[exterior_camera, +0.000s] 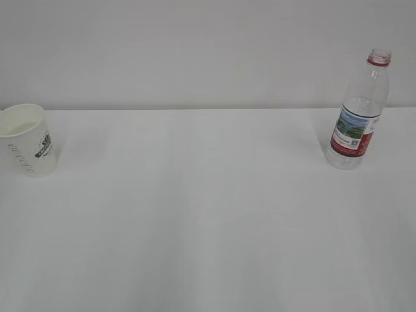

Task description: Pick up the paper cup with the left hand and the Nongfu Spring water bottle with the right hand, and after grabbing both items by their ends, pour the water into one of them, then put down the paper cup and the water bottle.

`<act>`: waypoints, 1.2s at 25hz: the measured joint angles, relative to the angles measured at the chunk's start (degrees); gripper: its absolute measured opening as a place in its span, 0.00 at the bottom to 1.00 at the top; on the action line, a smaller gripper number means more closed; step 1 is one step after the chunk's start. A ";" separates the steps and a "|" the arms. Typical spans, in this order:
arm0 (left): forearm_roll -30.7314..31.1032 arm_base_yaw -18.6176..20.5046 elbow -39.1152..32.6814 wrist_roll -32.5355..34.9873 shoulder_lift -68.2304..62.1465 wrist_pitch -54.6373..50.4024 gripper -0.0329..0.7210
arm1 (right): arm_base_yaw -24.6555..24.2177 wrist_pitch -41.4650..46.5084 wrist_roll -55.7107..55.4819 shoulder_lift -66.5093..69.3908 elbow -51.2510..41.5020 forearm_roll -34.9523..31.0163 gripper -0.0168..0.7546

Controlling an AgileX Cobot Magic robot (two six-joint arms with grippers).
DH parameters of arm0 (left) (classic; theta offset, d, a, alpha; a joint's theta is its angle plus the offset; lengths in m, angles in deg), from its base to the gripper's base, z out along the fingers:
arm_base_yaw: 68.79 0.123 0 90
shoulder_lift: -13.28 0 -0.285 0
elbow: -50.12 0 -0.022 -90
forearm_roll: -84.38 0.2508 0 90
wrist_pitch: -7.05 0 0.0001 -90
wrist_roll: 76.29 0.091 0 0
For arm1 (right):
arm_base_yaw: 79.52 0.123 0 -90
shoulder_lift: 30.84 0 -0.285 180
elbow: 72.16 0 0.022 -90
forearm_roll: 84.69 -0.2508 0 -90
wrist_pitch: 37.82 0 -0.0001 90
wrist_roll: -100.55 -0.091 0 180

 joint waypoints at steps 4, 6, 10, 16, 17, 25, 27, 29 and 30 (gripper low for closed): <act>0.00 0.00 -0.24 0.00 0.00 -0.24 0.75 | 0.95 2.31 -0.55 -0.88 -0.55 0.12 0.78; 0.00 0.00 -0.24 0.00 0.00 -0.32 0.75 | 1.04 2.98 -1.25 -1.68 -0.88 0.12 0.78; 0.00 -0.32 -0.24 0.00 0.00 -0.46 0.74 | 1.07 3.48 -1.99 -3.37 -0.88 0.01 0.78; 0.00 -2.15 -0.24 0.00 0.00 -0.46 0.74 | 1.07 3.87 -2.34 -7.91 -1.36 0.01 0.78; 0.00 -2.15 -0.24 0.00 0.00 -0.46 0.74 | 1.07 3.95 -2.34 -8.69 -1.46 0.01 0.78; 0.00 -2.15 -0.24 0.04 5.63 -0.59 0.74 | 1.07 4.23 -2.34 -13.54 -1.46 -0.07 0.78; 0.00 -2.15 -0.24 0.04 8.86 -0.72 0.74 | 1.07 4.23 -2.34 -14.65 -1.46 -0.07 0.78; 0.00 -2.15 -0.24 0.04 12.46 -0.94 0.74 | 1.07 4.23 -2.38 -16.00 -1.46 -0.07 0.78; 0.00 -2.15 -0.24 0.04 14.26 -0.94 0.74 | 1.07 4.29 -2.38 -16.94 -1.46 -0.07 0.78</act>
